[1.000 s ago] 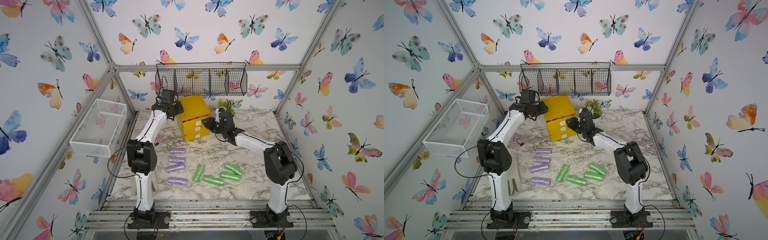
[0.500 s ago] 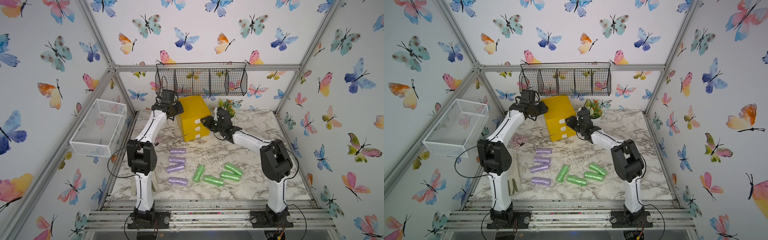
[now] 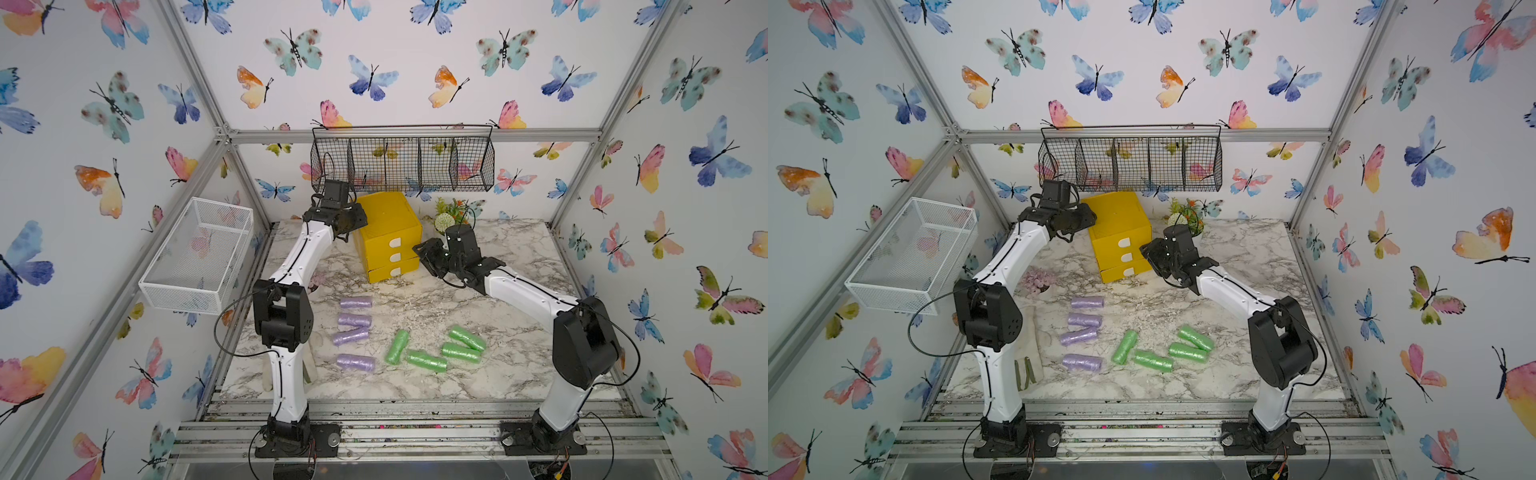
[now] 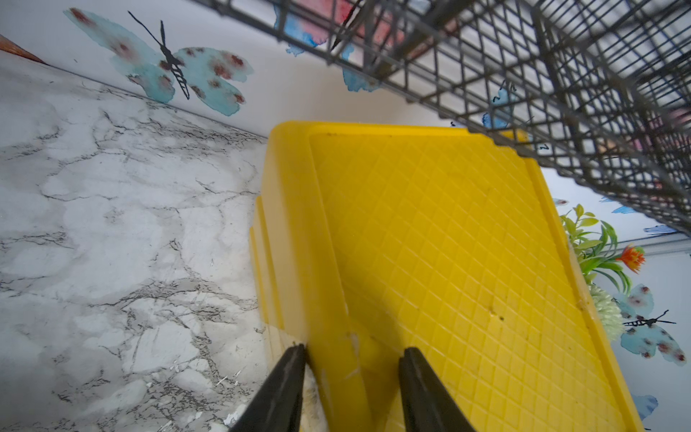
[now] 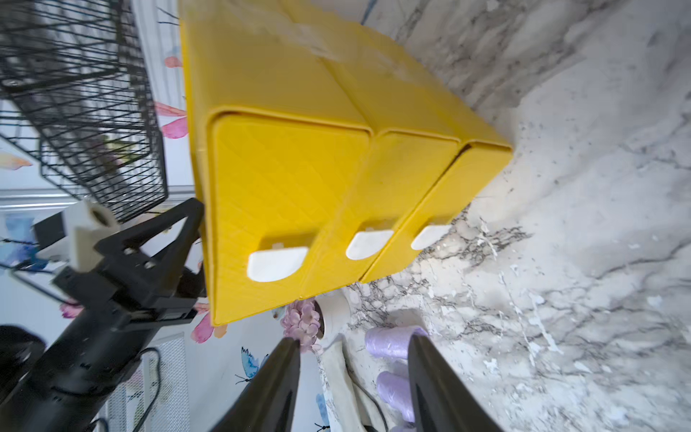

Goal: Sort the rolls of trash bags by color and place them into the drawer
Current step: Close the drawer in the storage box.

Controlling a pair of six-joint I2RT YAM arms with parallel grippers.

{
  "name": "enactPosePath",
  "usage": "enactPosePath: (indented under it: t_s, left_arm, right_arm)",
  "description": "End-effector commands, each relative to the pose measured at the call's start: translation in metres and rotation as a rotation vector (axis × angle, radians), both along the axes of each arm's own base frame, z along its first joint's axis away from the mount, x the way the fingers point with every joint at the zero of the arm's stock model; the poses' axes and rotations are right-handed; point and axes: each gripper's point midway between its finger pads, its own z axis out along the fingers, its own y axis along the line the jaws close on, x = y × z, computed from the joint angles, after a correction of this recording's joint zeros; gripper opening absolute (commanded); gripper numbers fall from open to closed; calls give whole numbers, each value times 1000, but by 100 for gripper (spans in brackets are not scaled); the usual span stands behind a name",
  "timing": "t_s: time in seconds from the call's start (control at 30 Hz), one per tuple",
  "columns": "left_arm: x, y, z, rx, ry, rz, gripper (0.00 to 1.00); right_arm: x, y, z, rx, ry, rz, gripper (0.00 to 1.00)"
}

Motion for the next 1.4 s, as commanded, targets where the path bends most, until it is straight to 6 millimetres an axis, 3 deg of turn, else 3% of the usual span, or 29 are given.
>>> enactPosePath:
  t_s: [0.0, 0.57, 1.37]
  left_arm:
    - [-39, -7, -50, 34, 219, -46, 45]
    - [-37, -12, -59, 22, 237, -60, 45]
    - [-41, -10, -59, 28, 240, -61, 45]
  right_arm:
    - [-7, 12, -22, 17, 142, -19, 53]
    - [20, 39, -40, 142, 209, -128, 51]
    - [47, 55, -31, 173, 172, -168, 49]
